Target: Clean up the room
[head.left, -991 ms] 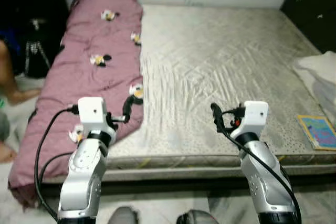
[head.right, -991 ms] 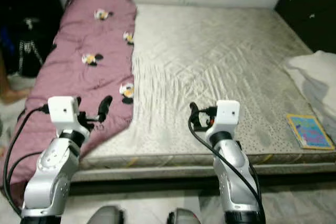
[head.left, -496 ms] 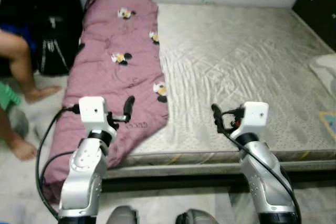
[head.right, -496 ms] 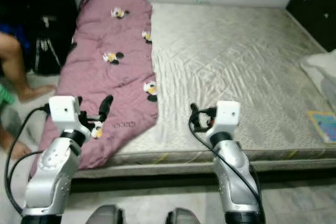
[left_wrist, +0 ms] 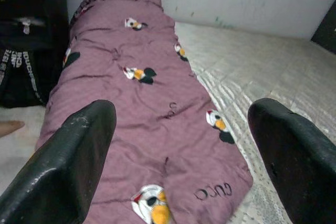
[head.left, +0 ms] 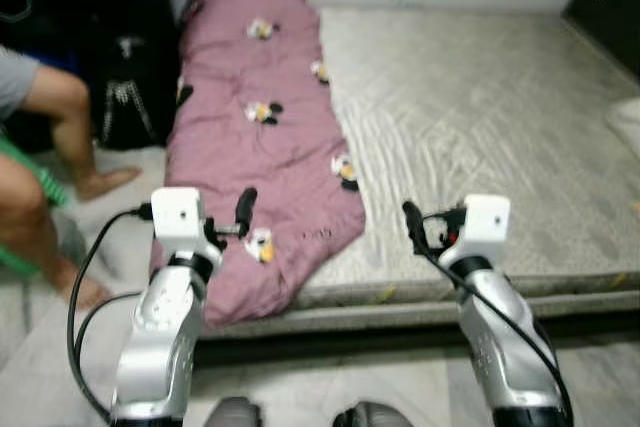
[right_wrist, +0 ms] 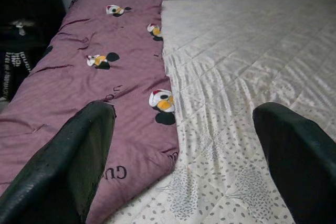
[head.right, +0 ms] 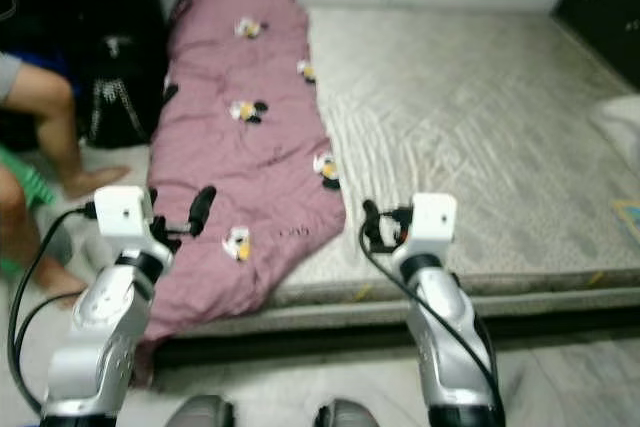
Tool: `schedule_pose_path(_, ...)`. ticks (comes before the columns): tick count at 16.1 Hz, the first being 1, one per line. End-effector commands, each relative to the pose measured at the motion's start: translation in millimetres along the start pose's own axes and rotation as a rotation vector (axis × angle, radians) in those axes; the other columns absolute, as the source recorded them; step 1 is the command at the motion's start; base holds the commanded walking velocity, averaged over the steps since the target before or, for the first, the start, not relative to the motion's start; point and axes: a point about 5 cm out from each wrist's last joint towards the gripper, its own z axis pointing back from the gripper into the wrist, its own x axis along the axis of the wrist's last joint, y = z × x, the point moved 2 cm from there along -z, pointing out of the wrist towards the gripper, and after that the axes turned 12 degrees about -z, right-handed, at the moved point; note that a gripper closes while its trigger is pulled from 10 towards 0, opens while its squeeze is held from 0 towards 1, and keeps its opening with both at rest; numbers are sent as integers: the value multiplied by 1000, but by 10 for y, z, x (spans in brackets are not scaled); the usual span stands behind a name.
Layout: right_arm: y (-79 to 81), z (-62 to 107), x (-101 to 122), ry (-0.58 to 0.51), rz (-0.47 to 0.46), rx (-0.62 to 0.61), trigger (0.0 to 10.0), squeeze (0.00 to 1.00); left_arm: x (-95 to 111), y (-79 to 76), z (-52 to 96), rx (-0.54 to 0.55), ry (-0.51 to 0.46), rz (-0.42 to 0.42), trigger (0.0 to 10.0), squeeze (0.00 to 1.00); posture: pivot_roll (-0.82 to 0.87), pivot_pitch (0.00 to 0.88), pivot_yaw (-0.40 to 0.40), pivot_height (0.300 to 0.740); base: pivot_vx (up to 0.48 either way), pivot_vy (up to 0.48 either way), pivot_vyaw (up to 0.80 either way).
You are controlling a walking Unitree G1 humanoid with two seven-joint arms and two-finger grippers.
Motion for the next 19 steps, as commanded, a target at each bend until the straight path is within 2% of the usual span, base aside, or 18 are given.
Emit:
schedule_pose_path(1, 53, -14, 51, -20, -4, 14, 10000, 0, 3, 60, 11, 16, 3, -19, 10000, 0, -10, 59, -83, 740, 0, 480, 0)
schedule_pose_path(3, 48, -19, 55, -20, -2, 14, 10000, 0, 13, 57, 8, 21, -10, -12, 10000, 0, -10, 59, -83, 740, 0, 478, 0)
schedule_pose_path(4, 46, -19, 54, -20, -1, 15, 10000, 0, 39, 61, 11, 25, -30, -38, 10000, 0, -10, 59, -83, 740, 0, 0, 0)
schedule_pose_path(8, 47, -24, 51, -20, -1, 15, 10000, 0, 94, -12, 42, -48, -70, 2, 10000, 0, -9, 55, -84, 740, 0, 0, 0)
schedule_pose_path(19, 40, -33, 77, -34, 5, 11, 10000, 0, 112, -40, 46, -71, -87, 6, 10000, 0, -7, 51, -87, 740, 354, 0, 0)
